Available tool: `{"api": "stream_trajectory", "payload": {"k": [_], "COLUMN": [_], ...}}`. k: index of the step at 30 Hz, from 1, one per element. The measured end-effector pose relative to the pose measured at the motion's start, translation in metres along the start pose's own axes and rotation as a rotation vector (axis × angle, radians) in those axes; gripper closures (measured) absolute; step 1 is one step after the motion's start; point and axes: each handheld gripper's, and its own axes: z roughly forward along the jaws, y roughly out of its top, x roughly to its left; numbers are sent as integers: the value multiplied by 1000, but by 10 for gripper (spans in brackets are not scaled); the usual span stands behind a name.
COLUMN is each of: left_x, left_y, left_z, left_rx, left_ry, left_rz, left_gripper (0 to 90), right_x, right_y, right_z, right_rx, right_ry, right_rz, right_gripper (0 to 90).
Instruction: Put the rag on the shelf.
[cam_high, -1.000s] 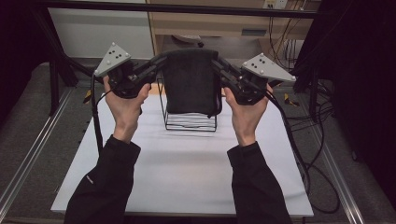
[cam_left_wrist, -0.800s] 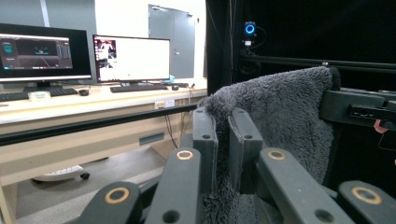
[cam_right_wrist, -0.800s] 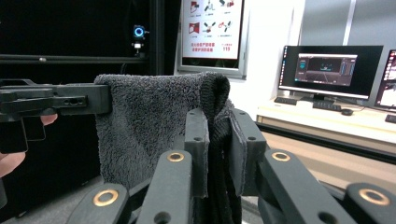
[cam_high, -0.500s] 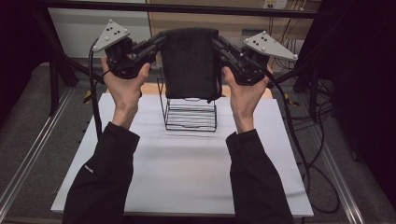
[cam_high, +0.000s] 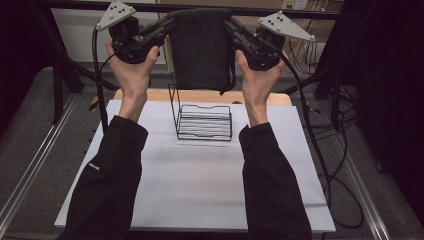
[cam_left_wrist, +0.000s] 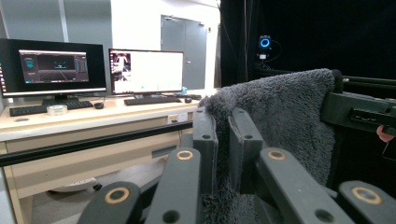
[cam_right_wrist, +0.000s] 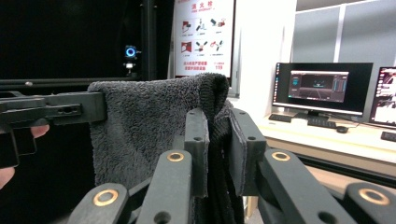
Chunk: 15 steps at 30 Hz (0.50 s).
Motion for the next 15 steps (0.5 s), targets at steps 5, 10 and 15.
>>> {"api": "stream_trajectory", "payload": {"k": [5, 10, 15], "left_x": [6, 11, 16], "left_y": [6, 11, 8], "left_z": [8, 16, 24], "left_rx": [-1, -8, 1], "left_ry": [20, 33, 46], "left_rz": [-2, 1, -4], "left_gripper": [823, 823, 823], "right_x": [-4, -8, -14], "right_y": [4, 9, 8], "right_z": [11, 19, 29], "right_rx": [-3, -8, 6], "right_ry": [-6, -20, -22], "right_rz": [0, -6, 10], "right_gripper": [791, 791, 791]}}
